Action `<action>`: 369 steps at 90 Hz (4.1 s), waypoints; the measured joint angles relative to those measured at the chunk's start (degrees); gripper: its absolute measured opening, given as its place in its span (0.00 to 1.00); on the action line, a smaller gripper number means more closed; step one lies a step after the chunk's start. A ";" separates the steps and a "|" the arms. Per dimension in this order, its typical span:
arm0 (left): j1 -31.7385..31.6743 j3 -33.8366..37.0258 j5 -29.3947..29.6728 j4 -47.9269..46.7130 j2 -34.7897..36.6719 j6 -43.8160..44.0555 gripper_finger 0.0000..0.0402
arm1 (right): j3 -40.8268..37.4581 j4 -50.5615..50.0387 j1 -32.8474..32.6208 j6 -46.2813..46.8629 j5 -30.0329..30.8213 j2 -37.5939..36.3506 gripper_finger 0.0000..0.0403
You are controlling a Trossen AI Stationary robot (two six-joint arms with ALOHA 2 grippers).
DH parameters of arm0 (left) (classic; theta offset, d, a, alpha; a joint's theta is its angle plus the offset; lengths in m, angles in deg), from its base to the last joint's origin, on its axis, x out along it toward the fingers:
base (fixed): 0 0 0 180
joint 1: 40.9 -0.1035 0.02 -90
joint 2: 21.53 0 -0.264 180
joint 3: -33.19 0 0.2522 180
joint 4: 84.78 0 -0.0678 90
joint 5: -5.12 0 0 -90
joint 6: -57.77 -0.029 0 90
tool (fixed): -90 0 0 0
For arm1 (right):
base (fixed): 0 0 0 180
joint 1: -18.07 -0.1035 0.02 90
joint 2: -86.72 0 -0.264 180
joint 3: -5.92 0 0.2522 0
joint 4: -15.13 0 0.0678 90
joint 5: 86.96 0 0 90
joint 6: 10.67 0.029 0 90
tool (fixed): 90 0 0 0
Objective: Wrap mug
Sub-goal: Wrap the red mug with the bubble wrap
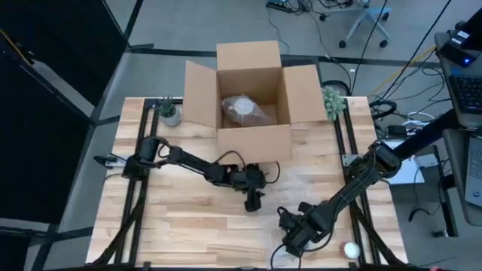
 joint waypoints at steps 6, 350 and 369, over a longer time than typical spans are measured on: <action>0.00 -0.22 0.66 -0.37 1.13 0.03 0.34 | 0.00 0.03 0.02 0.00 0.07 -0.02 0.31; 0.27 -0.42 -7.19 3.01 5.79 0.23 0.27 | 0.02 -5.01 -12.63 5.80 26.89 -18.23 0.58; 1.41 -0.52 0.38 2.38 4.53 -4.76 0.40 | 0.02 -5.76 -16.16 4.45 35.33 -18.23 0.58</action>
